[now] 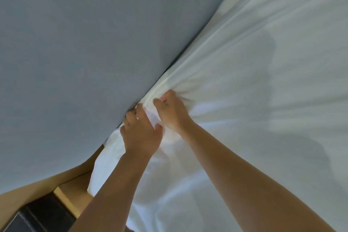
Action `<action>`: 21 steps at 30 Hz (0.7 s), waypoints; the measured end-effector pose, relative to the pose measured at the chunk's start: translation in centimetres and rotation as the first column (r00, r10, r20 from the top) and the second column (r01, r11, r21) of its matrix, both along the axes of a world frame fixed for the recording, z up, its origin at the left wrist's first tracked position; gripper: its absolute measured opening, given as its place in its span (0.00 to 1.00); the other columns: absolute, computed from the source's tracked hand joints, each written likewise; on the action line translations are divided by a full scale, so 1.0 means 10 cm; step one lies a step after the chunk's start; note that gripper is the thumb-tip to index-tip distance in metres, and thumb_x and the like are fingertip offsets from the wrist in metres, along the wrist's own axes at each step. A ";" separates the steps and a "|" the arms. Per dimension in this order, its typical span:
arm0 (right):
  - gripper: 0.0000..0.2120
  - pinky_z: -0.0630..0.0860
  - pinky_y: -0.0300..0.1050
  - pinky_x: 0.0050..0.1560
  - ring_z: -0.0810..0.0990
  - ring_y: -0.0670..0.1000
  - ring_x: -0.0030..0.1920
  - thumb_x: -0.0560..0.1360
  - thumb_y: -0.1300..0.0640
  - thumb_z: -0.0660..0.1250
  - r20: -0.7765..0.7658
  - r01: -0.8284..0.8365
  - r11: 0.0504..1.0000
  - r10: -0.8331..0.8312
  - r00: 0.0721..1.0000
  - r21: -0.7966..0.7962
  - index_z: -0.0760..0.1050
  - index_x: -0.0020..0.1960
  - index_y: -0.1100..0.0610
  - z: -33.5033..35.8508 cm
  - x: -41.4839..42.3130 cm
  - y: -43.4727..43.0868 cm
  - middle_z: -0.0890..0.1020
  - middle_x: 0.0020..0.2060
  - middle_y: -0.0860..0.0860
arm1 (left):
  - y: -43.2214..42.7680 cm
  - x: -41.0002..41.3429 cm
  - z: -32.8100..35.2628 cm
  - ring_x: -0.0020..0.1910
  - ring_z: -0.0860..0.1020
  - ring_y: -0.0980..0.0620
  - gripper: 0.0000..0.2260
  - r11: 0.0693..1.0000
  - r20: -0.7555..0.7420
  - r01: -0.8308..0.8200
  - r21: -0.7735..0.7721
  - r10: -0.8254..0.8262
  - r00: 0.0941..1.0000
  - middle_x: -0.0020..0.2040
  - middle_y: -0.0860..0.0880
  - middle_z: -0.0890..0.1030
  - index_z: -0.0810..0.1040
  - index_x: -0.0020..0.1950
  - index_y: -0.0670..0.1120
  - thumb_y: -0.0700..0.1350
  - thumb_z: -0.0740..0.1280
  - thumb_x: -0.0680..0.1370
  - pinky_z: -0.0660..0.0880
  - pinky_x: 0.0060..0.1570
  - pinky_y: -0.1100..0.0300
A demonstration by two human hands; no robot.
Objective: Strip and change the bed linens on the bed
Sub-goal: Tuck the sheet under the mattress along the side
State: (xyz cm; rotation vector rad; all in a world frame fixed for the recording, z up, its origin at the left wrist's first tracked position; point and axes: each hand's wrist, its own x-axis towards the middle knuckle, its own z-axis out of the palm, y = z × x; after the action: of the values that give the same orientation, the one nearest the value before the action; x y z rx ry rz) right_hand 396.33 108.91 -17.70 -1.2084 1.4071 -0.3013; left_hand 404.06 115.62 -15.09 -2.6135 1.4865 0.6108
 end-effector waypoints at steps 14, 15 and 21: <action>0.39 0.63 0.43 0.47 0.74 0.58 0.61 0.71 0.36 0.65 -0.187 0.574 0.795 -0.605 0.774 -0.198 0.60 0.67 0.64 0.05 -1.94 -2.13 0.71 0.63 0.58 | -2.47 -1.31 -0.03 0.67 0.69 0.41 0.30 0.967 -0.259 0.234 -0.106 -0.254 0.932 0.69 0.40 0.70 0.63 0.72 0.39 0.59 0.59 0.78 0.66 0.61 0.54; 0.41 0.63 0.42 0.47 0.73 0.58 0.61 0.70 0.35 0.66 -0.195 0.560 0.806 -0.590 0.784 -0.191 0.59 0.68 0.64 0.03 -1.99 -2.20 0.71 0.64 0.58 | -2.62 -1.41 -0.06 0.66 0.71 0.41 0.31 0.979 -0.300 0.187 -0.077 -0.202 0.932 0.68 0.40 0.71 0.64 0.71 0.39 0.60 0.59 0.78 0.67 0.59 0.55; 0.37 0.66 0.40 0.31 0.72 0.49 0.36 0.68 0.33 0.65 -0.173 0.553 0.832 -0.551 0.816 -0.043 0.68 0.60 0.63 -0.07 -2.17 -2.35 0.75 0.41 0.50 | -2.94 -1.86 -0.14 0.41 0.79 0.49 0.29 0.992 -0.455 0.042 0.119 0.017 0.890 0.42 0.48 0.79 0.72 0.51 0.43 0.68 0.68 0.68 0.77 0.41 0.56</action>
State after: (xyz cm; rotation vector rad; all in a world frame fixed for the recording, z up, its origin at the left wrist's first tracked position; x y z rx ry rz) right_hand 374.63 85.45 -18.43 -0.8042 1.9081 -0.5997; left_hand 385.46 86.21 -16.46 -2.4676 1.5029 1.3469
